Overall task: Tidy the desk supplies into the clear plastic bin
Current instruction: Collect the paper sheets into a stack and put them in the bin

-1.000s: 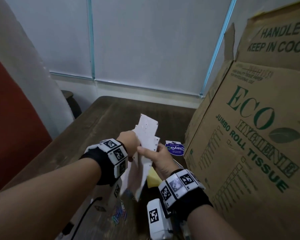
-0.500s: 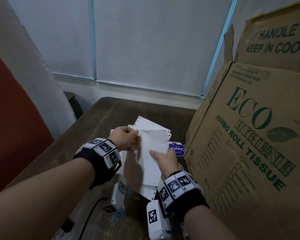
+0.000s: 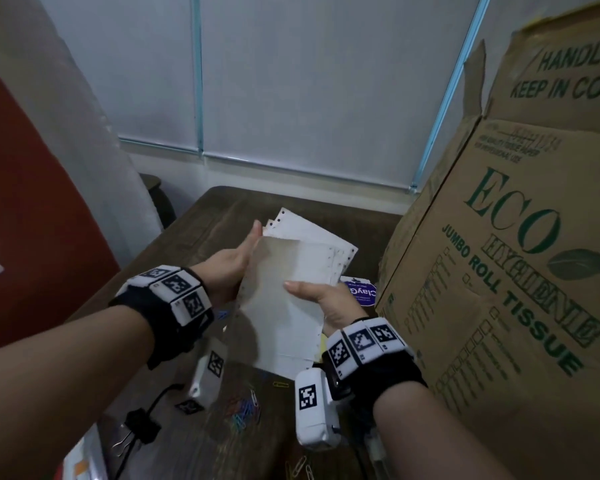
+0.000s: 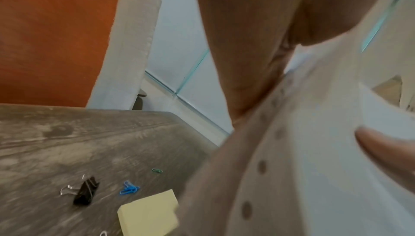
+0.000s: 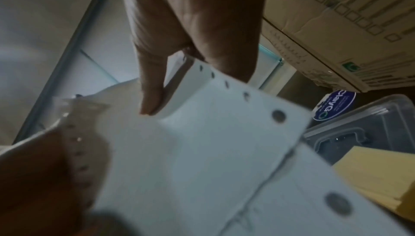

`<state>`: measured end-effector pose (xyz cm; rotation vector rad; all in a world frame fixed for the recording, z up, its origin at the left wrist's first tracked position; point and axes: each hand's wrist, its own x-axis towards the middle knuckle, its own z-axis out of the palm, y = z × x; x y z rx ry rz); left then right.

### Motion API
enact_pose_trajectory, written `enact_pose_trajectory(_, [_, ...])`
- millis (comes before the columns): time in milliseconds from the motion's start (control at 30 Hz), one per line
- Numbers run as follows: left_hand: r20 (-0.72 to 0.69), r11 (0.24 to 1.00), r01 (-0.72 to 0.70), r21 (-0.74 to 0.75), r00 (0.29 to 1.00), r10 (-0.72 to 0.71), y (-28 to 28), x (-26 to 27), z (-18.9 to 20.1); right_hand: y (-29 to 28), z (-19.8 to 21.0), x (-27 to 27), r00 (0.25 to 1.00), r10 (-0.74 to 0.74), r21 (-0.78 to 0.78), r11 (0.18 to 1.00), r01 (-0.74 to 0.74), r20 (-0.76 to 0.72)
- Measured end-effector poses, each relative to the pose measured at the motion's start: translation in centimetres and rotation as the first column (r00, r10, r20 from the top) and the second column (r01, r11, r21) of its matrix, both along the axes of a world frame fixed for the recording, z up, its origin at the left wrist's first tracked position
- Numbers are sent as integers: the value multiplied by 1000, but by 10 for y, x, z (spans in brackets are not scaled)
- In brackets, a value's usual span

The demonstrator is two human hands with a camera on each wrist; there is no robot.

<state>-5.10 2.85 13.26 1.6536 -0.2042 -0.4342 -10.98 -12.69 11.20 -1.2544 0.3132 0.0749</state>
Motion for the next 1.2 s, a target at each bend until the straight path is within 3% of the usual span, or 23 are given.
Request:
enact_pose_trajectory(100, [-31, 982, 168, 90, 986, -165, 14, 4, 7, -6, 1, 5, 987, -158, 39, 987, 158, 7])
enact_pose_trajectory(200, [-68, 851, 341, 400, 937, -343, 18, -6, 3, -9, 4, 10, 956, -291, 160, 945, 285, 16])
enact_pose_trajectory(233, [-73, 797, 349, 494, 929, -362, 15, -11, 1, -10, 6, 11, 951, -308, 196, 934, 299, 20])
enact_pose_trajectory(300, [-42, 779, 281, 561, 949, -313, 11, -14, -5, -7, 9, 12, 955, -294, 202, 938, 281, 33])
enact_pose_trajectory(467, [134, 888, 12, 459, 988, -82, 6, -3, -3, -6, 7, 13, 977, -158, 204, 971, 128, 140])
enact_pose_trajectory(600, [111, 928, 7, 372, 992, -52, 6, 2, -1, -14, 6, 12, 966, -157, 350, 933, 78, 205])
enact_pose_trajectory(733, [161, 951, -45, 307, 987, -5, 1, 4, -3, -13, 8, 10, 968, -134, 319, 946, 61, 214])
enact_pose_trajectory(833, [222, 939, -141, 314, 972, 71, 2, 11, -1, -18, 5, 12, 958, -209, 326, 935, 138, 194])
enact_pose_trajectory(933, [109, 941, -171, 293, 983, 144, 4, 13, -2, -21, 2, 16, 929, -310, 387, 897, 215, 203])
enact_pose_trajectory(1067, [-167, 973, 105, 203, 983, -71, -4, -1, -9, -17, 3, 17, 939, -263, 398, 903, 159, 221])
enact_pose_trajectory(1200, [-230, 998, 18, 55, 973, -5, -8, -3, -5, -20, 5, 19, 948, -232, 363, 921, 141, 219])
